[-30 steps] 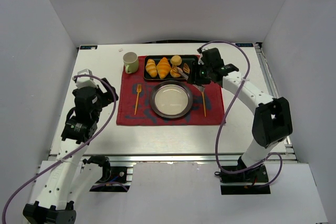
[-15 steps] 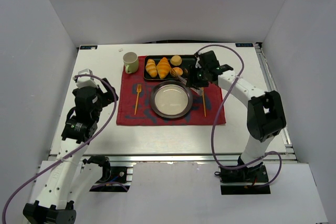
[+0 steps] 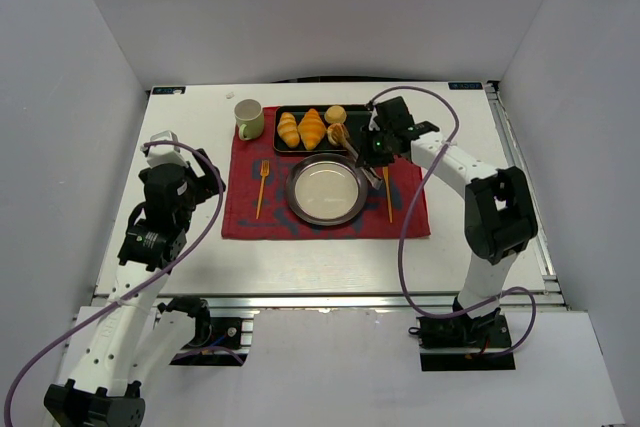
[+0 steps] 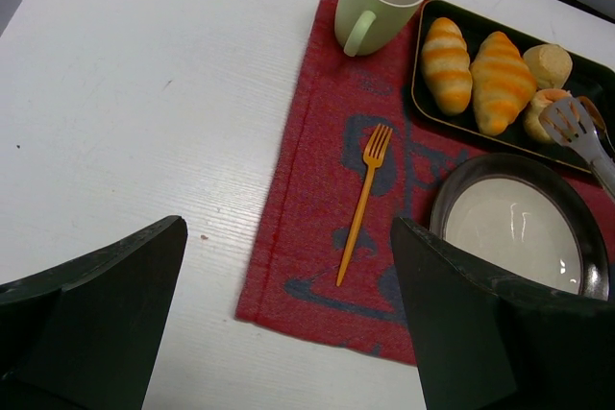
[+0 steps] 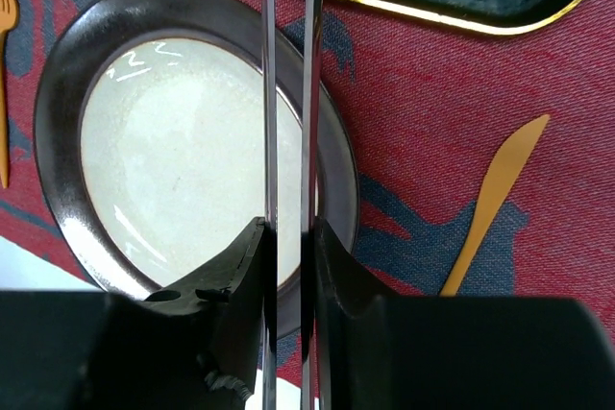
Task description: Place the bread
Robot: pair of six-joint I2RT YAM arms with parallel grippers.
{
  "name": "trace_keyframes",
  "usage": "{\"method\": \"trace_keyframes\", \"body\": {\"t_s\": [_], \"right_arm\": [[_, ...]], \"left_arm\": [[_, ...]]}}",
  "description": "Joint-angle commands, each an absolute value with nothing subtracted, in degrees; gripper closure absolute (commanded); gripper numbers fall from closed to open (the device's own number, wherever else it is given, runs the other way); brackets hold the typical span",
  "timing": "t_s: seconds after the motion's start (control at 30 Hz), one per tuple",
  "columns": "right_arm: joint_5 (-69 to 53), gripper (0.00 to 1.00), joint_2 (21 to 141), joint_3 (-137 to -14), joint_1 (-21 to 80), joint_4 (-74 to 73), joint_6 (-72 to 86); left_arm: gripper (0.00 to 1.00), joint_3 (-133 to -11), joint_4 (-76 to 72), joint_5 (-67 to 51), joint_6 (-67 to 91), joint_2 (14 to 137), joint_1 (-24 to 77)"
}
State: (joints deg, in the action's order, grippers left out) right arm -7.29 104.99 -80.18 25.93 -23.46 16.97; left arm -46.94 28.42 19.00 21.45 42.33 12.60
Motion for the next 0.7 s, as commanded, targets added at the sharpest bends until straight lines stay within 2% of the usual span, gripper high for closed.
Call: {"method": "trace_keyframes", "body": {"t_s": [0.0, 0.3, 0.5, 0.67], "right_arm": [[-6.2, 0.86, 101.1, -83.8, 25.7, -22.4, 16.7], [-8.2, 0.84, 91.6, -85.7, 25.8, -26.3, 17.0], [-14.4, 0.82, 82.0, -72.4, 27.2, -26.7, 17.1], [-12.8, 0.82, 75.9, -62.3, 30.5, -27.2, 16.5]], "left_arm": [[0.02, -47.8, 29.1, 19.4, 21.0, 42.0, 12.8], [0.02, -47.8, 29.3, 18.8, 21.7, 41.5, 12.8], [0.02, -47.7, 29.3, 18.4, 22.1, 41.2, 12.8], [0.02, -48.0, 29.4, 18.0, 22.1, 41.2, 12.8]]}}
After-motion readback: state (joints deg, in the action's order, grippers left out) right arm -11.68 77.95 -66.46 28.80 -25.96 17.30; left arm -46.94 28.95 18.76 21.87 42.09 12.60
